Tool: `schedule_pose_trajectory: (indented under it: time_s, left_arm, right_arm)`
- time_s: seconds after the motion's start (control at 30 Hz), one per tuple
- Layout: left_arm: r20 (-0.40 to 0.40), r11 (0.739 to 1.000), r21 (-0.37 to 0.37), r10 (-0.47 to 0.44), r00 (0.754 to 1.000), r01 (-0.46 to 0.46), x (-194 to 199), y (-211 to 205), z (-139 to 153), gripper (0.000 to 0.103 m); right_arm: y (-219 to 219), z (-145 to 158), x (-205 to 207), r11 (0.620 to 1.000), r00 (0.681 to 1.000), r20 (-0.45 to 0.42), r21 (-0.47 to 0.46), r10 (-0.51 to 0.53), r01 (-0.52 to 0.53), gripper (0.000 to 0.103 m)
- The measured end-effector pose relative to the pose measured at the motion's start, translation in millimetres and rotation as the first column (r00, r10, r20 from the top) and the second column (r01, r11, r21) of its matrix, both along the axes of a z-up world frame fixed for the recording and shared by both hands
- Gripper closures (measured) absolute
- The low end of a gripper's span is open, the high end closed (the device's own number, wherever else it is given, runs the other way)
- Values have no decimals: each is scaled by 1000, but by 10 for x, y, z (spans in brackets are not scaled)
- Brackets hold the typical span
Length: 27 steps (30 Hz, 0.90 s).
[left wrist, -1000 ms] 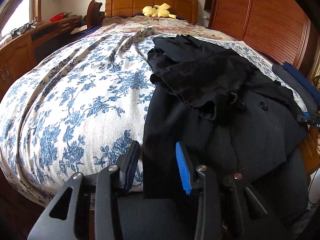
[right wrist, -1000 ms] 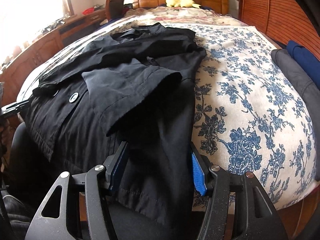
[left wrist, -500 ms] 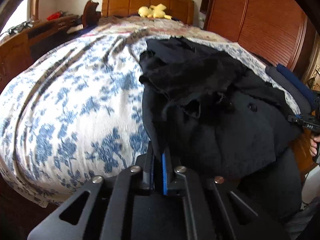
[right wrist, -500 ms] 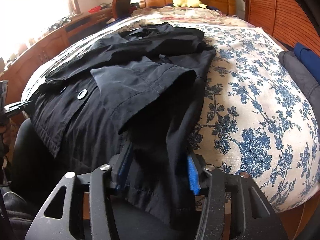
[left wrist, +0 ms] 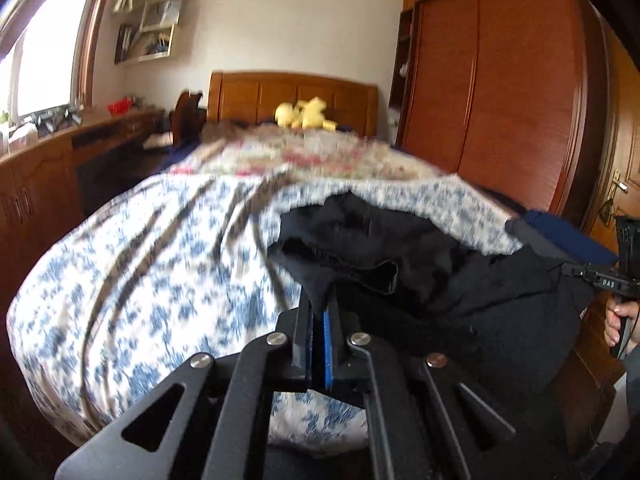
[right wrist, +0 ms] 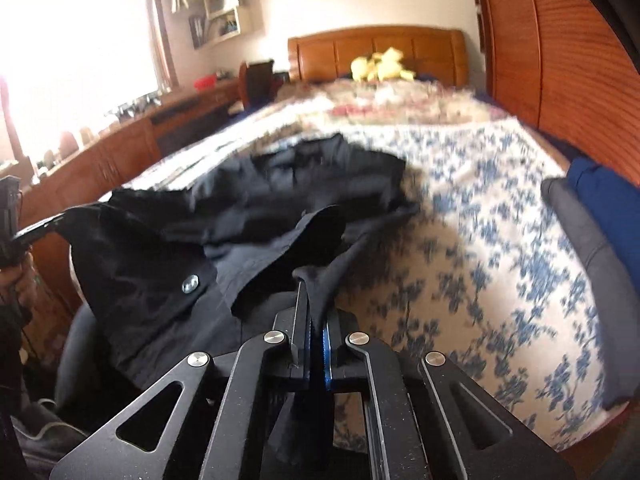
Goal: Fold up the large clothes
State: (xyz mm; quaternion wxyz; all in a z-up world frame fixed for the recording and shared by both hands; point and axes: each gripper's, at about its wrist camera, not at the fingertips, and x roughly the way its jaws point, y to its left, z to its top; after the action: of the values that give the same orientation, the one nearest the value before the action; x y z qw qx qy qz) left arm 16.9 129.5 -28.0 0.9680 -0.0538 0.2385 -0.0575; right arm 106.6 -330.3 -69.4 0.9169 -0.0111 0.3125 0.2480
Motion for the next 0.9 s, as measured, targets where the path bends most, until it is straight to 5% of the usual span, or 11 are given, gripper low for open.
schedule_pose_trajectory:
  time_s: [0.43, 0.67, 0.9]
  left_arm:
    - [118, 1000, 13, 18, 993, -19, -447, 116, 644, 101]
    - [54, 998, 25, 52, 997, -53, 159, 146, 439, 101]
    - [34, 994, 66, 86, 996, -88, 1045, 161, 284, 101]
  right_arm:
    - [-144, 684, -494, 999, 994, 105, 28, 31, -34, 102]
    - [-62, 556, -165, 999, 996, 80, 7, 39, -40, 102]
    - [143, 206, 816, 999, 997, 68, -38, 20, -18, 102]
